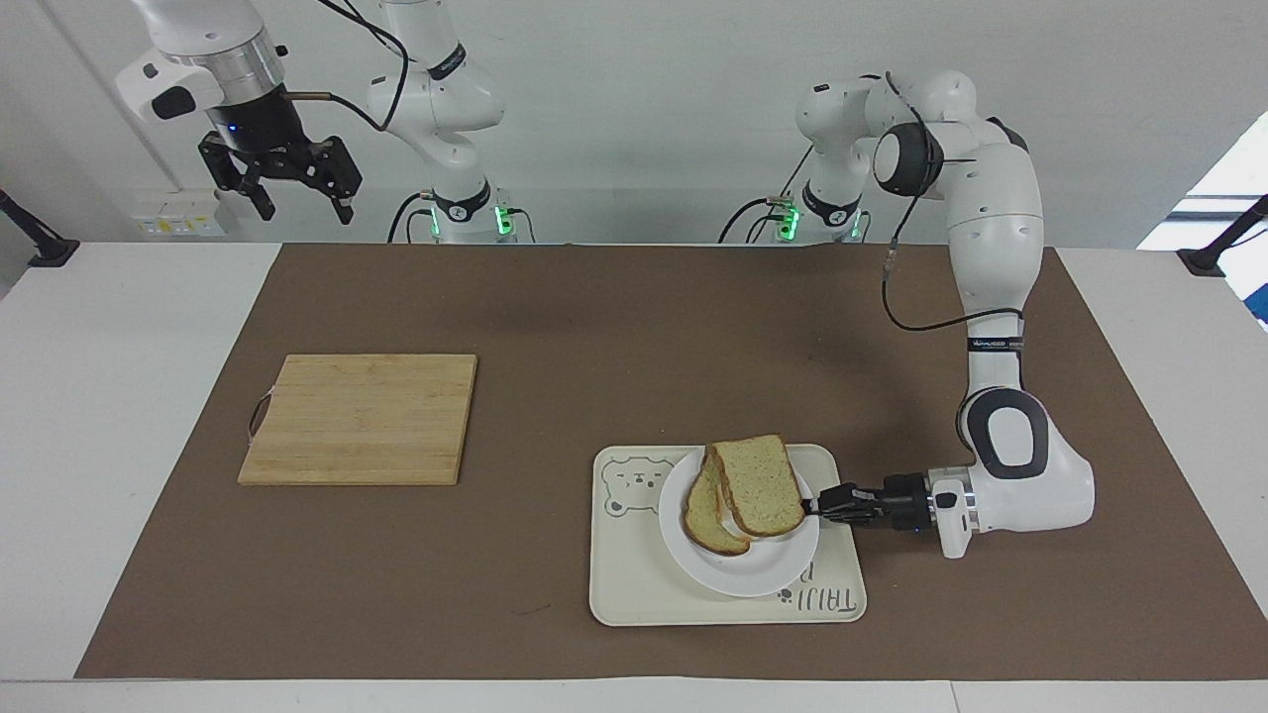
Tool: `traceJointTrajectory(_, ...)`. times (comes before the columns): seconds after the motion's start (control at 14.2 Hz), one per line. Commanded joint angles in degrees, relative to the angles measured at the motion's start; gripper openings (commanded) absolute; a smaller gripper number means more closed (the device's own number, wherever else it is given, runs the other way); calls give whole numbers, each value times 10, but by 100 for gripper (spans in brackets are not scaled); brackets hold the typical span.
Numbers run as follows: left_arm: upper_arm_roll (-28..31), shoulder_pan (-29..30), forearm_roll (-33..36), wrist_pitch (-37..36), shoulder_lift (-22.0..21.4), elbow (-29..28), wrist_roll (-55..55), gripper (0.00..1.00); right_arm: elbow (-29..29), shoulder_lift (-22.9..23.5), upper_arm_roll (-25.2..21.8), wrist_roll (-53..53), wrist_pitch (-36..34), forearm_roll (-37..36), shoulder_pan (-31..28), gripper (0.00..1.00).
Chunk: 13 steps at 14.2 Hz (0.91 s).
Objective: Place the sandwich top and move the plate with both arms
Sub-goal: 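Lower the plate onto the tray and open the left gripper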
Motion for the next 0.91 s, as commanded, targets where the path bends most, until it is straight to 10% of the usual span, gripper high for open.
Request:
traceJointTrajectory(0.0, -1, -2, 11, 17, -8, -16, -9, 0, -11, -7, 4, -16, 10, -9, -5, 100)
traceJointTrajectory(0.28, -1, -2, 11, 21, -8, -25, -7, 0, -11, -7, 4, -16, 10, -9, -5, 100)
traceJointTrajectory(0.35, -1, -1, 10, 20, -8, -25, -7, 67, -11, -7, 4, -16, 10, -9, -4, 100)
traceJointTrajectory(0.42, -1, 0, 11, 19, -10, -24, -8, 100, -11, -7, 4, -16, 10, -9, -5, 100)
traceJointTrajectory(0.84, 0, 6, 49, 12, -42, -24, -14, 100, -11, -7, 4, -16, 10, -9, -4, 100)
